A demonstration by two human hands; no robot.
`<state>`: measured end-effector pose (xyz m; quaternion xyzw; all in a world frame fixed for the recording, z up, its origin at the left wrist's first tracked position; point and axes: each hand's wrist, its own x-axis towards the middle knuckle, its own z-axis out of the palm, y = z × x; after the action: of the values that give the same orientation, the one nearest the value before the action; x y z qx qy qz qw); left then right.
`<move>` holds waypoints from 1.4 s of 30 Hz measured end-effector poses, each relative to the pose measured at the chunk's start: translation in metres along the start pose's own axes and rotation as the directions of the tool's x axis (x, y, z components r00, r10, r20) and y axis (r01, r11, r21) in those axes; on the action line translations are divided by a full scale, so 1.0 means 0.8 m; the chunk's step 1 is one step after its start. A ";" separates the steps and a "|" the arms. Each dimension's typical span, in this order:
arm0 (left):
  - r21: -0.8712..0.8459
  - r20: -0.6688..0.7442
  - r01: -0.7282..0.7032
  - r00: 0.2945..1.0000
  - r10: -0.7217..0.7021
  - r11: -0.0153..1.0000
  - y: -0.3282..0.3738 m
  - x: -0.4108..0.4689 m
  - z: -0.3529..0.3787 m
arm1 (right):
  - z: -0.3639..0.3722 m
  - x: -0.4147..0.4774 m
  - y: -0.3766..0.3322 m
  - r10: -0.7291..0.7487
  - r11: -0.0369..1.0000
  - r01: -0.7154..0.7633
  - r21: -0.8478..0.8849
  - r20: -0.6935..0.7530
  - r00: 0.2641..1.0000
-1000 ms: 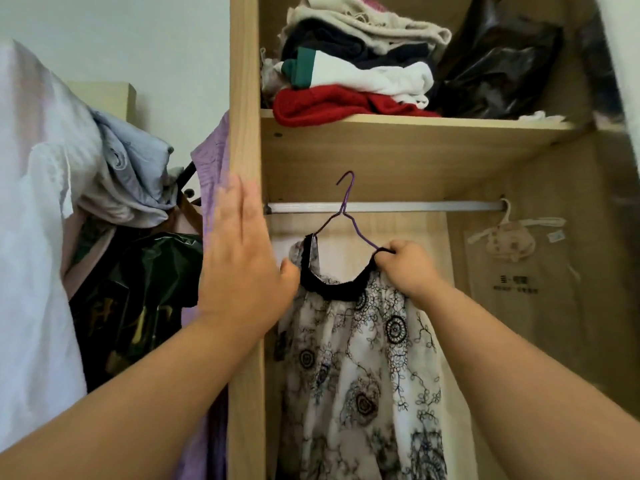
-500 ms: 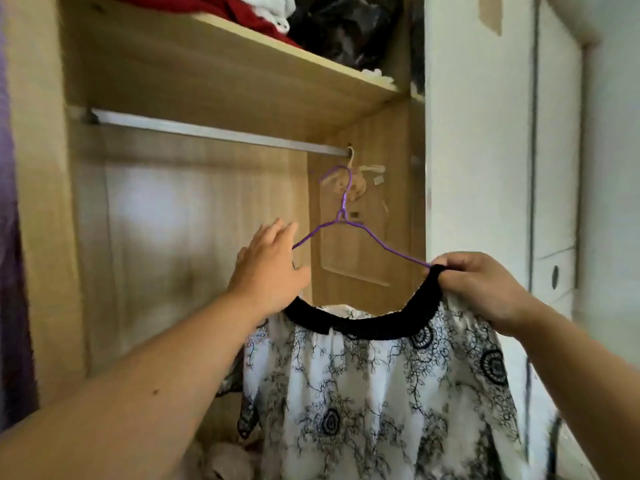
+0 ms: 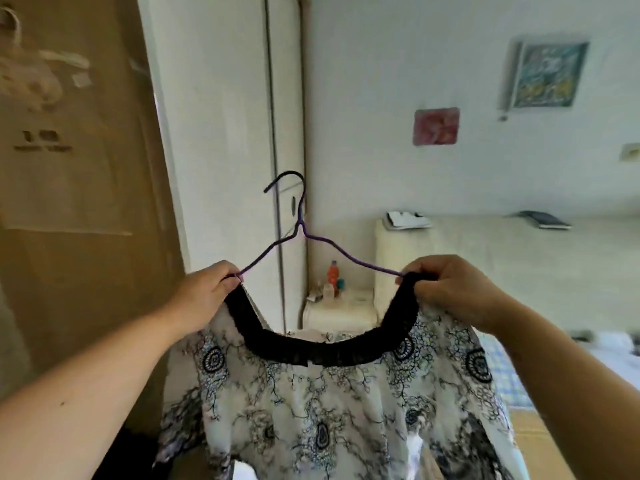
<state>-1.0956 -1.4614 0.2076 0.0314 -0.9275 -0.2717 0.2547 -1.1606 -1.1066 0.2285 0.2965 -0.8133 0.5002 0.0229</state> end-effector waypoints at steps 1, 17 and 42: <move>0.000 0.008 -0.021 1.000 0.021 1.000 -0.002 0.013 0.020 | -0.007 -0.007 0.010 0.051 0.999 -0.051 -0.017 -0.029 0.998; -0.125 0.161 -0.434 0.879 0.450 0.892 0.023 0.138 0.255 | 0.013 -0.079 0.167 0.338 0.773 -0.572 -0.275 -0.586 0.737; -0.078 0.524 -0.486 0.722 0.451 0.870 0.152 0.448 0.720 | -0.200 0.121 0.564 0.711 0.486 -0.841 -0.237 -0.452 0.538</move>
<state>-1.6789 -1.1474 0.0173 -0.2713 -0.9467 -0.1661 0.0500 -1.5097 -0.8725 -0.0201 -0.1992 -0.9325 0.3005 -0.0237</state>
